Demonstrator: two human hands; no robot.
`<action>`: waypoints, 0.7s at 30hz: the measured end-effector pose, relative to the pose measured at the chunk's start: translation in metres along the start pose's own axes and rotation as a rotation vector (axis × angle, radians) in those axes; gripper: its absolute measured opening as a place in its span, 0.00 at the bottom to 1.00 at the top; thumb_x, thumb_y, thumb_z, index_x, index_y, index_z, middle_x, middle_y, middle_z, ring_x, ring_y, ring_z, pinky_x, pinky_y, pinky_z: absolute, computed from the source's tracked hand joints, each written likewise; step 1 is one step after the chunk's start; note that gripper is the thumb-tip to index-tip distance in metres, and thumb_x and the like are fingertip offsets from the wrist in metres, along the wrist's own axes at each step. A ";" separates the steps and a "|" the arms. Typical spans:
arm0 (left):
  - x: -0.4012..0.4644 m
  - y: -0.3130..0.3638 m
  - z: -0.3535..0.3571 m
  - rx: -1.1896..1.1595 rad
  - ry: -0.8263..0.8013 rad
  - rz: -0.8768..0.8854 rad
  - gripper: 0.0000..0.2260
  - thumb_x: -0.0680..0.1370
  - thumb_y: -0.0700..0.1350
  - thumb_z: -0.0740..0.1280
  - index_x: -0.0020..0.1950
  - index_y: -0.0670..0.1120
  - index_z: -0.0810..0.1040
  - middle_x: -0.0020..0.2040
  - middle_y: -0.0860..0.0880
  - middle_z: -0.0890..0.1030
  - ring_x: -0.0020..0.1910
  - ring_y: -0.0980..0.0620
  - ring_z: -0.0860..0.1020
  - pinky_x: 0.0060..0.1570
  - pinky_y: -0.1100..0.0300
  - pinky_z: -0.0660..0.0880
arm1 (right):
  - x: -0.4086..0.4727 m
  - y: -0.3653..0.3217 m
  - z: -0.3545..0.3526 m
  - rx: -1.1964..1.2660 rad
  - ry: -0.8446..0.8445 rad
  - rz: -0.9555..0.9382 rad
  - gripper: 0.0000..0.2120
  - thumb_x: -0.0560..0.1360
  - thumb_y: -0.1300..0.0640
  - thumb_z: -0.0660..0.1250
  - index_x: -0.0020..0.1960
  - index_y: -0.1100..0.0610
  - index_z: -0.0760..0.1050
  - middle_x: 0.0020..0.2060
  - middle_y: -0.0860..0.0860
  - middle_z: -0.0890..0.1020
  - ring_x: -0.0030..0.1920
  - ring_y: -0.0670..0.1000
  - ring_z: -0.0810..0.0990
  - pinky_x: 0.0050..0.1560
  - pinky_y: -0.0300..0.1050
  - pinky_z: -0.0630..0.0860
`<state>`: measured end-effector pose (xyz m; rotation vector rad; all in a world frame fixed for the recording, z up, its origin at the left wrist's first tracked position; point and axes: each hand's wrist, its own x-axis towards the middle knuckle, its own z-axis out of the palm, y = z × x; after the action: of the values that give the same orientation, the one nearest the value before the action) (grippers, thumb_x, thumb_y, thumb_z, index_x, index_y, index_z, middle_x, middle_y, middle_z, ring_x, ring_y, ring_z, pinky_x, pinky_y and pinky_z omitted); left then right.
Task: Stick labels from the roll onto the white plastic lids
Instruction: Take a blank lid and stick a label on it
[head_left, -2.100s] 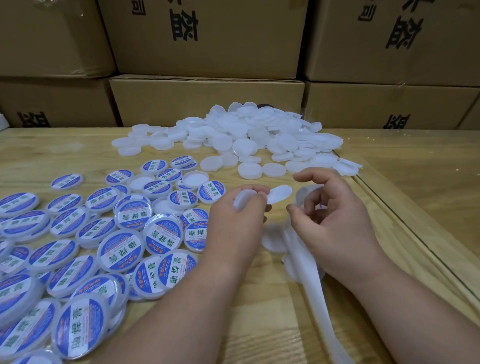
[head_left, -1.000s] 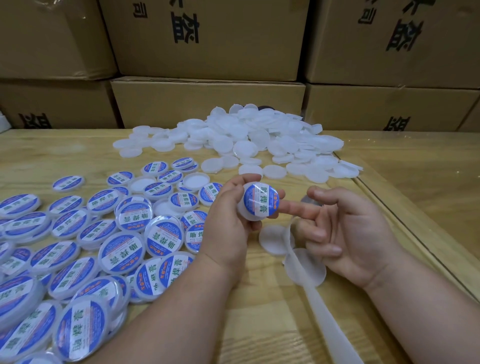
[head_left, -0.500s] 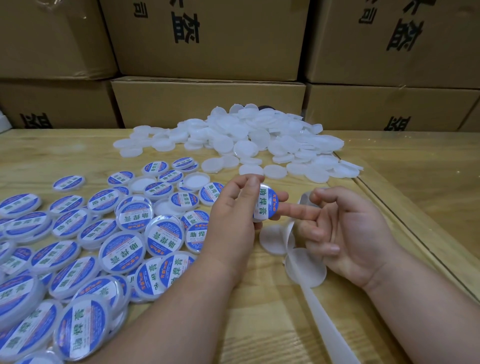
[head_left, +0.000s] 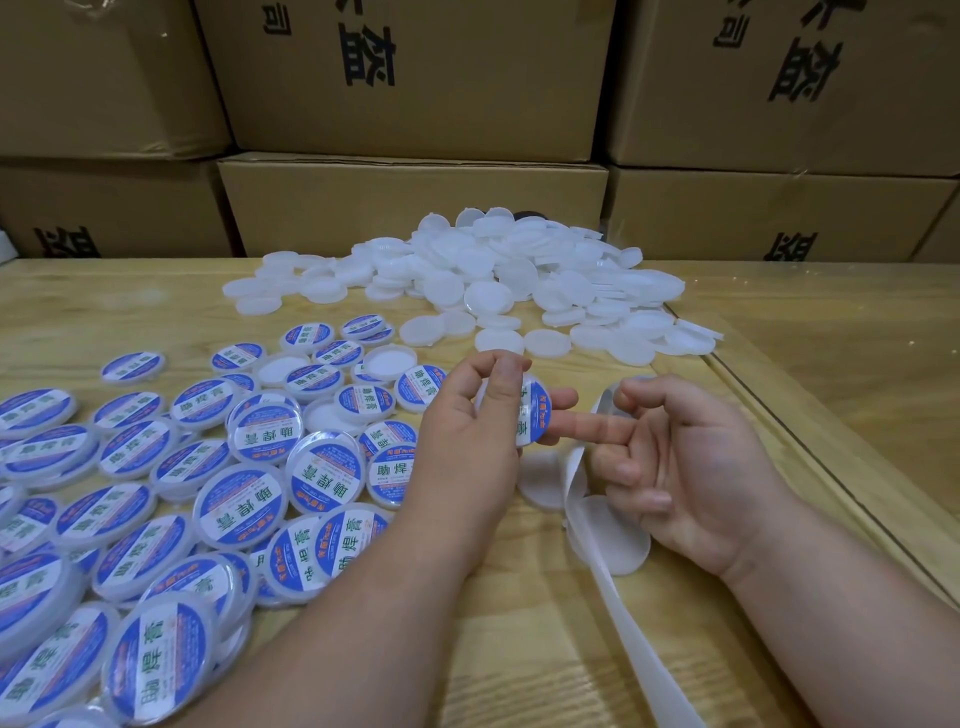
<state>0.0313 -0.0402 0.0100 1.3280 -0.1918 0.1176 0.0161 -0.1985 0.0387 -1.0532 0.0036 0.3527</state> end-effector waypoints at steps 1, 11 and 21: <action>0.000 0.000 0.000 0.013 -0.001 0.001 0.08 0.83 0.58 0.61 0.52 0.56 0.77 0.44 0.49 0.88 0.38 0.54 0.85 0.35 0.71 0.73 | 0.001 0.000 0.000 -0.004 0.002 0.002 0.19 0.72 0.52 0.62 0.26 0.55 0.82 0.53 0.66 0.84 0.21 0.46 0.69 0.15 0.34 0.59; 0.001 -0.005 -0.001 0.076 -0.011 0.050 0.05 0.84 0.45 0.65 0.58 0.55 0.73 0.47 0.54 0.88 0.40 0.58 0.83 0.37 0.72 0.74 | 0.003 0.002 -0.004 0.035 0.060 -0.021 0.10 0.71 0.53 0.63 0.44 0.54 0.62 0.54 0.68 0.84 0.21 0.47 0.70 0.14 0.34 0.60; 0.002 -0.005 -0.003 0.070 0.063 0.055 0.11 0.80 0.42 0.71 0.58 0.55 0.75 0.48 0.56 0.87 0.44 0.61 0.84 0.42 0.71 0.75 | 0.002 0.003 -0.005 -0.088 0.077 -0.112 0.05 0.78 0.56 0.60 0.47 0.58 0.67 0.54 0.68 0.84 0.24 0.52 0.79 0.16 0.37 0.65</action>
<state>0.0349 -0.0387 0.0049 1.3868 -0.1719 0.2143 0.0174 -0.2010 0.0332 -1.1489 -0.0014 0.2124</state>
